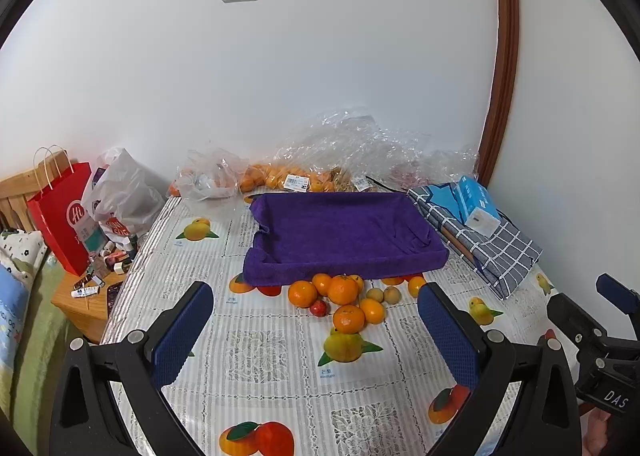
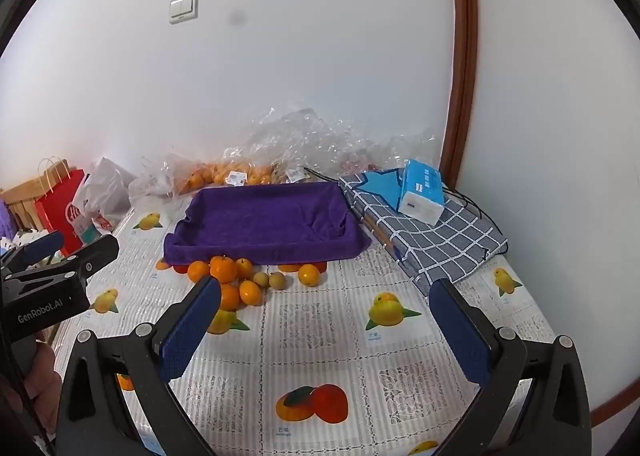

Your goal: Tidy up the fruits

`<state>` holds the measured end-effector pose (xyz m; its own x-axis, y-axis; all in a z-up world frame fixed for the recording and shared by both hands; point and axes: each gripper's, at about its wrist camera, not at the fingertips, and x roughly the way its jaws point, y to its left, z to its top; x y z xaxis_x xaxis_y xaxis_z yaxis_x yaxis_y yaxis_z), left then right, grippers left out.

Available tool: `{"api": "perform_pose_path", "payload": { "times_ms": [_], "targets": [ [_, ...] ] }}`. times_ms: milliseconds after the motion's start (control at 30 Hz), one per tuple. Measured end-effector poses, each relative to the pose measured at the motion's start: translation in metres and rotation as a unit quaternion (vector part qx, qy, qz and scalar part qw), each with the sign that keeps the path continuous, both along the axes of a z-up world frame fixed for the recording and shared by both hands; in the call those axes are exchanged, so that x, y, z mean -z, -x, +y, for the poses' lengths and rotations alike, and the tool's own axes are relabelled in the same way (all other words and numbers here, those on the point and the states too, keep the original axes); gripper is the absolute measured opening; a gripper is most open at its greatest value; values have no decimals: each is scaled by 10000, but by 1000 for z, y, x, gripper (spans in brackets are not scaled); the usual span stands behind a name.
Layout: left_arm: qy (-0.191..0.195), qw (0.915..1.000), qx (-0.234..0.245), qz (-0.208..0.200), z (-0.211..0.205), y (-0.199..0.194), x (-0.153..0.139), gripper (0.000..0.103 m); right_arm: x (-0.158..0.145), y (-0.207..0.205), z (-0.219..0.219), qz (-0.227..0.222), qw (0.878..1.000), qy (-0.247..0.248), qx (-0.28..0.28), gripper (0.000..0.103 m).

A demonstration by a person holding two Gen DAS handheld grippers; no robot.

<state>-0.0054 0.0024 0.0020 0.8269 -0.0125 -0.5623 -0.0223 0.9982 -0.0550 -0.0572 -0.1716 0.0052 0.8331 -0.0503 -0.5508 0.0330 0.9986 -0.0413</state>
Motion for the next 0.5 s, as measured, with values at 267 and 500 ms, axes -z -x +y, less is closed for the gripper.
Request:
{"api": "perform_pose_path", "payload": {
  "times_ms": [267, 500],
  "targets": [
    [-10, 10000, 24, -22, 1, 0, -3, 103, 0, 1, 4, -34, 10000, 23, -24, 103],
    [5, 10000, 37, -21, 1, 0, -5, 103, 0, 2, 6, -36, 10000, 49, -43, 103]
  ]
}}
